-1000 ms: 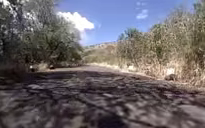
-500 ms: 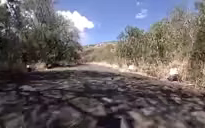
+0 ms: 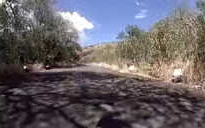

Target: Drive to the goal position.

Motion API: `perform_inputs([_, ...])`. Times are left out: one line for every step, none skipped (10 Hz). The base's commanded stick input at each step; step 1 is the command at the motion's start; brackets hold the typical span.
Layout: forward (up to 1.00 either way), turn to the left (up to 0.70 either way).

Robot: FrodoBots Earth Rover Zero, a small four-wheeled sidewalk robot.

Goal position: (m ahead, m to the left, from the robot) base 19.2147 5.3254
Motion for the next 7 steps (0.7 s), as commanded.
perform_inputs([0.50,0.00])
perform_inputs([0.50,0.00])
perform_inputs([0.50,0.00])
perform_inputs([0.50,0.00])
perform_inputs([0.50,0.00])
perform_inputs([0.50,0.09])
perform_inputs([0.50,0.37])
